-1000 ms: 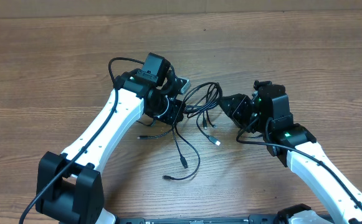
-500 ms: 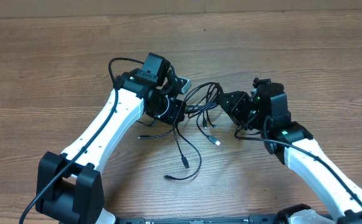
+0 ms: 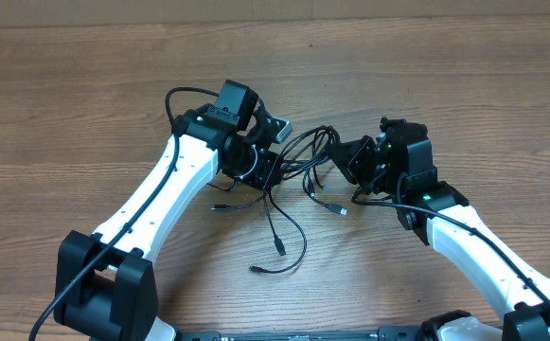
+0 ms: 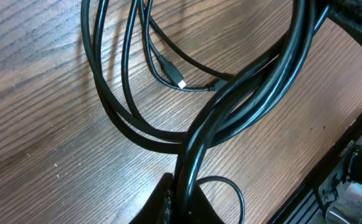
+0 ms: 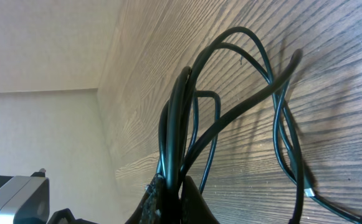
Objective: Untangle cables
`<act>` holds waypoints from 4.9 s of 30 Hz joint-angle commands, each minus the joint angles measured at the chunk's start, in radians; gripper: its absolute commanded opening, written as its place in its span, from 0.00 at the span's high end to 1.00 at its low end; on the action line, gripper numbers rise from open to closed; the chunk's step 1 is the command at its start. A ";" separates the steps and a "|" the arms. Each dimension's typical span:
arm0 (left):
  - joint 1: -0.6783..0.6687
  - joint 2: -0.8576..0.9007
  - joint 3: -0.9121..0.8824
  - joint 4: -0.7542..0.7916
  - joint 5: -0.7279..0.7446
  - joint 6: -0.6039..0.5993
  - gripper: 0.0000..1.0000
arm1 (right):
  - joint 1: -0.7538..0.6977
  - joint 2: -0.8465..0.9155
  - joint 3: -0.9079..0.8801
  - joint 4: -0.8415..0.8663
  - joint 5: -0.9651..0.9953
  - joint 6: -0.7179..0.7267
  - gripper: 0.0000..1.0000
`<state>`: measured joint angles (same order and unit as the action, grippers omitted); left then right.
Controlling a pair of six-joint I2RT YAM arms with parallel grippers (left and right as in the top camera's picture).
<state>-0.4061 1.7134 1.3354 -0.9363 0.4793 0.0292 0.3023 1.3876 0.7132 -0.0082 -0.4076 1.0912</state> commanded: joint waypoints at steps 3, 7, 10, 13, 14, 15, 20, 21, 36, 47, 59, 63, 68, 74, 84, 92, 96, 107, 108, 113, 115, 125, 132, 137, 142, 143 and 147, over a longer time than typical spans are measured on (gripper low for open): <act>-0.010 0.000 0.007 0.018 0.009 0.027 0.84 | 0.005 0.004 -0.005 -0.002 -0.024 0.025 0.96; -0.009 0.000 0.007 0.020 -0.062 0.020 0.55 | 0.005 0.004 -0.005 -0.027 -0.024 0.039 0.96; -0.008 0.000 0.007 0.037 -0.065 0.008 0.20 | 0.005 0.004 -0.005 -0.065 -0.020 0.039 0.96; -0.008 0.000 0.007 0.049 -0.051 -0.032 0.18 | 0.005 0.004 -0.005 -0.094 -0.011 0.039 0.96; -0.008 0.000 0.007 0.050 -0.032 -0.033 0.18 | 0.005 0.004 -0.005 -0.103 -0.010 0.039 0.96; -0.010 0.000 0.007 0.049 -0.008 -0.032 0.18 | 0.005 0.004 -0.005 -0.111 -0.011 0.043 0.96; -0.034 0.000 0.007 0.050 0.064 0.056 0.25 | 0.005 0.004 -0.005 -0.140 -0.018 0.084 0.96; -0.041 0.000 0.007 0.051 0.064 0.090 0.29 | 0.005 0.004 -0.005 -0.139 -0.027 0.086 0.96; -0.144 0.000 0.006 0.177 -0.188 0.222 0.51 | 0.005 0.004 -0.005 -0.136 -0.156 0.087 0.96; -0.144 0.013 0.006 0.209 -0.171 0.228 0.54 | 0.005 0.004 -0.005 -0.128 -0.216 0.087 0.96; -0.144 0.135 -0.008 0.211 -0.138 0.225 0.59 | 0.003 0.004 -0.005 -0.128 -0.228 0.087 0.96; -0.143 0.175 -0.008 0.213 -0.139 0.225 0.62 | -0.002 0.004 -0.005 -0.128 -0.238 0.087 0.96; -0.142 0.183 -0.009 0.220 -0.141 0.225 0.67 | -0.021 0.004 -0.005 -0.129 -0.251 0.087 0.96; -0.123 0.183 -0.009 0.256 -0.208 0.151 0.96 | -0.023 0.003 -0.005 -0.130 -0.283 0.077 0.96; 0.053 0.171 -0.004 0.248 -0.309 -0.013 0.95 | -0.023 -0.043 -0.005 -0.314 -0.006 -0.025 0.96; 0.238 0.092 0.024 0.198 -0.225 -0.018 0.96 | -0.023 -0.146 -0.004 -0.418 0.163 -0.054 0.96; 0.308 0.022 0.024 0.180 -0.197 -0.018 0.96 | -0.023 -0.180 -0.004 -0.453 0.199 -0.062 0.96; 0.379 -0.141 0.023 0.136 -0.158 -0.018 0.87 | -0.022 -0.195 -0.004 -0.473 0.160 -0.079 0.96; 0.377 -0.141 0.023 0.126 -0.148 -0.018 0.85 | -0.022 -0.195 -0.004 -0.472 0.141 -0.079 0.96; 0.356 -0.127 0.022 0.059 -0.145 -0.018 0.84 | -0.022 -0.195 -0.005 -0.479 0.080 -0.079 0.94; 0.344 -0.123 0.022 0.034 -0.146 -0.017 0.79 | -0.022 -0.195 -0.005 -0.481 0.080 -0.079 0.93; 0.300 -0.107 0.021 0.004 -0.148 -0.041 0.43 | -0.022 -0.195 -0.005 -0.480 0.101 -0.079 0.69; 0.232 -0.051 0.021 0.050 -0.150 -0.144 0.25 | -0.022 -0.195 -0.005 -0.480 0.150 -0.079 0.51; 0.209 -0.010 0.022 0.096 -0.225 -0.198 0.00 | -0.022 -0.195 -0.005 -0.480 0.154 -0.079 0.43; 0.223 -0.044 0.097 0.039 -0.280 -0.201 0.01 | -0.022 -0.195 -0.005 -0.491 0.177 -0.080 0.34; 0.223 -0.057 0.124 0.016 -0.281 -0.169 0.00 | -0.022 -0.195 -0.005 -0.497 0.188 -0.080 0.33; 0.222 -0.123 0.247 -0.105 -0.381 -0.047 0.00 | -0.022 -0.195 -0.005 -0.516 0.229 -0.079 0.26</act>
<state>-0.1879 1.6783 1.4902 -1.0100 0.1905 -0.1062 0.2821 1.2125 0.7116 -0.5205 -0.2276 1.0180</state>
